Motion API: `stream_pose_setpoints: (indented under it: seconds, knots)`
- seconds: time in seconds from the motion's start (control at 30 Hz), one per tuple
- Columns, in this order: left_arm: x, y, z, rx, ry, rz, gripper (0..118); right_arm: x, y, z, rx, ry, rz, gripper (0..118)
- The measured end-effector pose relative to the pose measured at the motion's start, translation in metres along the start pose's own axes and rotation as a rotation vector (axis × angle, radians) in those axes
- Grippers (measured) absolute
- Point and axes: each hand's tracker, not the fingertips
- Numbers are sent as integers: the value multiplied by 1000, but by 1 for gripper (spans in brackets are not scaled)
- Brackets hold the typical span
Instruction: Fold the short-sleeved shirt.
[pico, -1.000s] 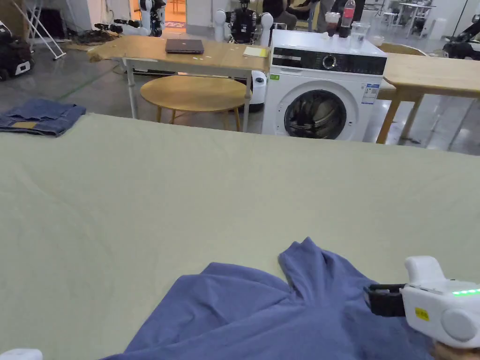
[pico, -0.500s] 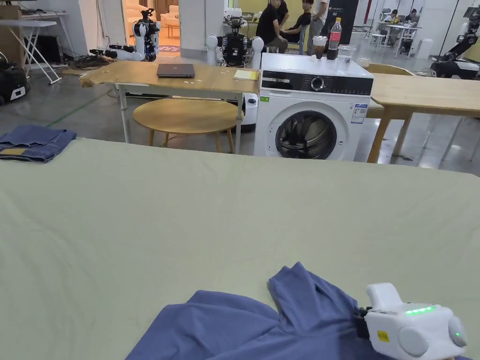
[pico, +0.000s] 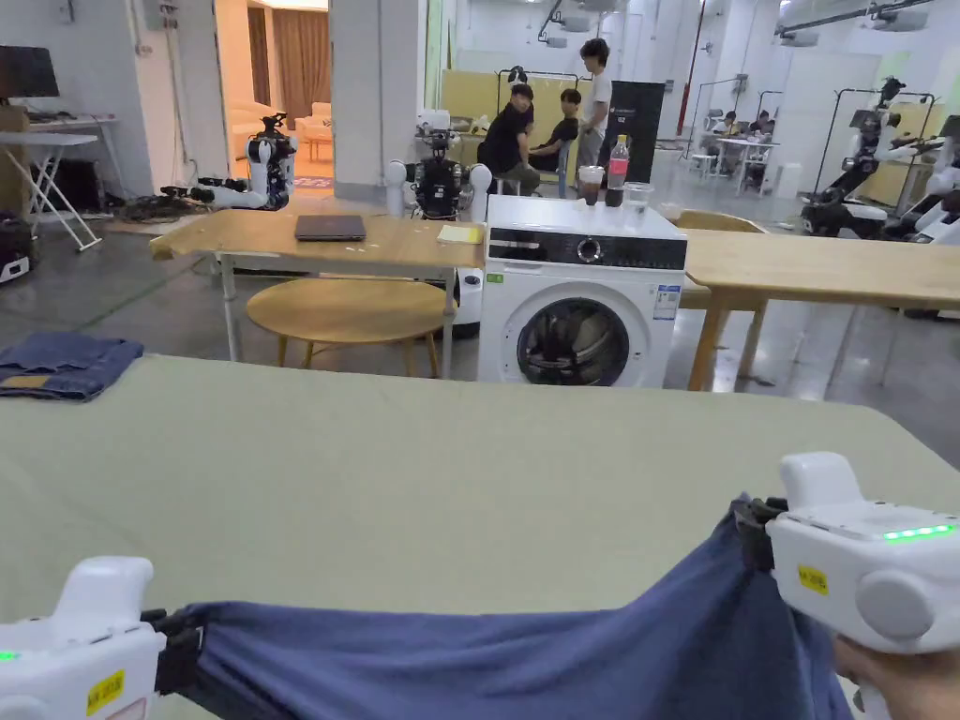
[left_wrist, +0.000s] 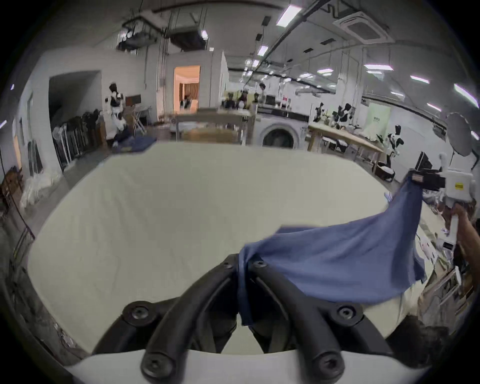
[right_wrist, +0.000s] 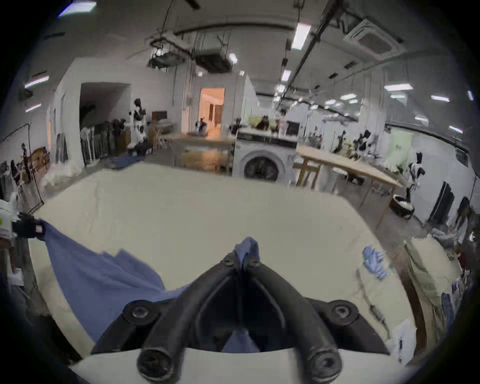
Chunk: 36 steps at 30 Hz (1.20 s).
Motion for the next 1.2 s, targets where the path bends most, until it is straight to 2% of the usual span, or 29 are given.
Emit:
stream_pose_setpoints:
  seconds: [0.17,0.43,0.53,0.63,0.77,0.97,1.2]
  knots:
    - [13,91,-1,100,38,-38,0,20,81,44,142,-49,11,1]
    - [26,227,2,243,129,-61,0,45,188,75,329,-121,-9,1]
    - [28,273,10,305,157,-52,0,52,222,80,401,-133,-36,1]
    - [31,315,21,367,208,-102,0,56,252,84,455,-131,-68,1]
    - [32,352,38,419,201,-80,0,60,281,85,513,-128,-108,1]
    - [28,352,36,435,188,-63,0,58,281,72,536,-131,-117,1]
    - [28,276,-32,288,176,-41,0,56,203,12,417,-174,-142,1]
